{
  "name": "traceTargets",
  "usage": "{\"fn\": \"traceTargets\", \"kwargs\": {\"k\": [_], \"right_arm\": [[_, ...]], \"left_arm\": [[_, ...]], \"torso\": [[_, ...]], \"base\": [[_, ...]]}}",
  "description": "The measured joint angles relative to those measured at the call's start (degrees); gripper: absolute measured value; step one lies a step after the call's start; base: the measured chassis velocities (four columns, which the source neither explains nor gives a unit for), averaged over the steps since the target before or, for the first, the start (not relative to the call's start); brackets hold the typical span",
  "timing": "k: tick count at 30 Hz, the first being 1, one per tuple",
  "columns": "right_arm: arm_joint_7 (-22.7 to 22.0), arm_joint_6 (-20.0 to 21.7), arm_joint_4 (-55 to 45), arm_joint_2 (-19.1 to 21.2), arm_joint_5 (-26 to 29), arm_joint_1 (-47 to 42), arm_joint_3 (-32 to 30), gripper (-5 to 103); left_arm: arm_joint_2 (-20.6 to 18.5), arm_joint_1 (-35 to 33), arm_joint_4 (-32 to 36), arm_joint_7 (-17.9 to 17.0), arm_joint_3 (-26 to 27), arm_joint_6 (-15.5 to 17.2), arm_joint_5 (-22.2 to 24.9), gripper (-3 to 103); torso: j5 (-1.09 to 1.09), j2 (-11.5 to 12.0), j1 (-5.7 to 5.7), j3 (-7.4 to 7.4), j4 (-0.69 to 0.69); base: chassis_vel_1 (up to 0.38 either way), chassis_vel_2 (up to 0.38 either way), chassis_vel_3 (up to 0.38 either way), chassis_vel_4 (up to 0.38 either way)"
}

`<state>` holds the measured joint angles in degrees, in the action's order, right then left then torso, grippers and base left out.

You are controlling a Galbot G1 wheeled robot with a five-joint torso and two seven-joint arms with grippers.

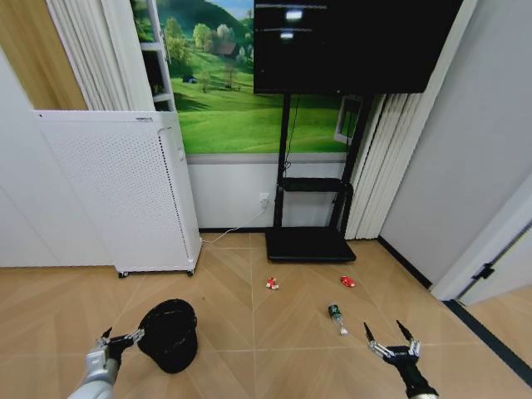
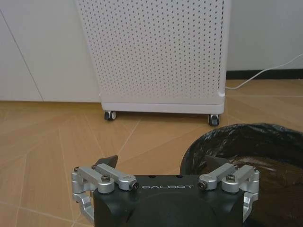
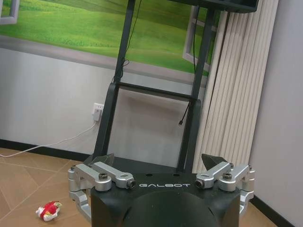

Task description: Pick up the trash bin and place the garbage on the floor into it.

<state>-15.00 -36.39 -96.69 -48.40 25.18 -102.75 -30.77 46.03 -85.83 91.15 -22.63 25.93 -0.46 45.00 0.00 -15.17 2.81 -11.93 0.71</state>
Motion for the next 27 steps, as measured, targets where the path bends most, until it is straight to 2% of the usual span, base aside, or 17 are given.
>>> {"fn": "traceTargets", "kwargs": {"k": [11,20,27], "right_arm": [[0.11,-0.77,1.98,-1.08,-0.92,-0.29,0.75,100],[-0.26,-0.64,1.34,-1.24,-0.37,-0.34,0.90,100],[-1.01,-0.12,1.04,-2.27,-0.12,-0.27,1.34,100]], "left_arm": [[-1.76,5.43,-3.76,0.63,-3.07,4.08,6.85,100],[-1.81,11.44,-8.25,2.13,-7.36,3.90,7.24,100],[0.69,16.34,-12.62,2.58,-12.63,3.21,6.45,100]], "torso": [[-0.01,-0.07,0.02,-0.04,0.01],[0.00,-0.09,0.04,-0.06,0.00],[0.00,-0.12,0.05,-0.08,0.01]], "base": [[0.000,0.000,0.000,0.000],[0.000,0.000,0.000,0.000],[0.000,0.000,0.000,0.000]]}}
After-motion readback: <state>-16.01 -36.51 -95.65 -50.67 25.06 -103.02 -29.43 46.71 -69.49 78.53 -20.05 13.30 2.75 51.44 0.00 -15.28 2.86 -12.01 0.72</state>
